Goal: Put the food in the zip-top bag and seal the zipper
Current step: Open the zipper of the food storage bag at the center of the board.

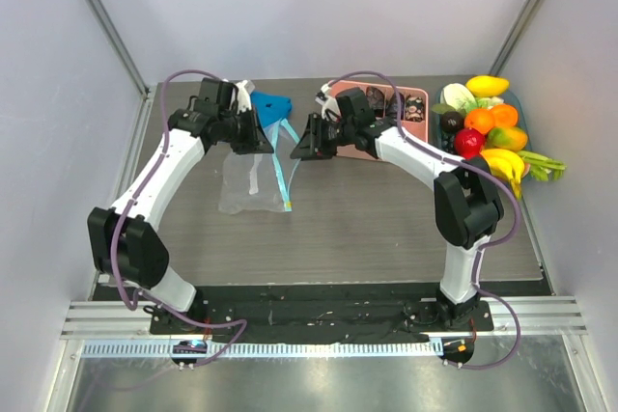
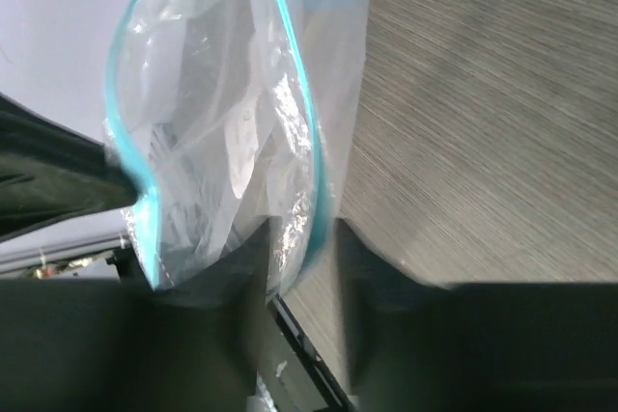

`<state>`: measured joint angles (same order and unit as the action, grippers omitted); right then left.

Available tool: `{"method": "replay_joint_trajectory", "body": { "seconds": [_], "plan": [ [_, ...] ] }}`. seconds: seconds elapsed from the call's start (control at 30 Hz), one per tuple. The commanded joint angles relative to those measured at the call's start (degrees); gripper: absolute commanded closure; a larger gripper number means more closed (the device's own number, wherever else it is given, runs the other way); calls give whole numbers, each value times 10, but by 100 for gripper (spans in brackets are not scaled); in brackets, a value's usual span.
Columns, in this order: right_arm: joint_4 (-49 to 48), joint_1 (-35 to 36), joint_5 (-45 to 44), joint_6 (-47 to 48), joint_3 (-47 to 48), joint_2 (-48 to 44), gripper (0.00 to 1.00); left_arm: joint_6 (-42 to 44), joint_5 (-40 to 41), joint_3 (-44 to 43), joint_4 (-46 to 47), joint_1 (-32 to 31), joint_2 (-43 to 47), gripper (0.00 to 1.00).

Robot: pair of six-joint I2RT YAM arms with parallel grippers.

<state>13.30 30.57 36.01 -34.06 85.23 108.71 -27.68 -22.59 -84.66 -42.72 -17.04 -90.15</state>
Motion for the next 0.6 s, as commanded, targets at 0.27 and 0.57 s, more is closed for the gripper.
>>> {"method": "replay_joint_trajectory", "body": {
  "seconds": [0.27, 0.57],
  "plan": [
    [-147, 6, 32, -55, -83, -116, 99, 39, 43, -4, -23, 17, 57, 57],
    [-103, 21, -9, -54, -82, -128, 99, 90, 191, -81, -61, -67, 59, 23]
  ]
}}
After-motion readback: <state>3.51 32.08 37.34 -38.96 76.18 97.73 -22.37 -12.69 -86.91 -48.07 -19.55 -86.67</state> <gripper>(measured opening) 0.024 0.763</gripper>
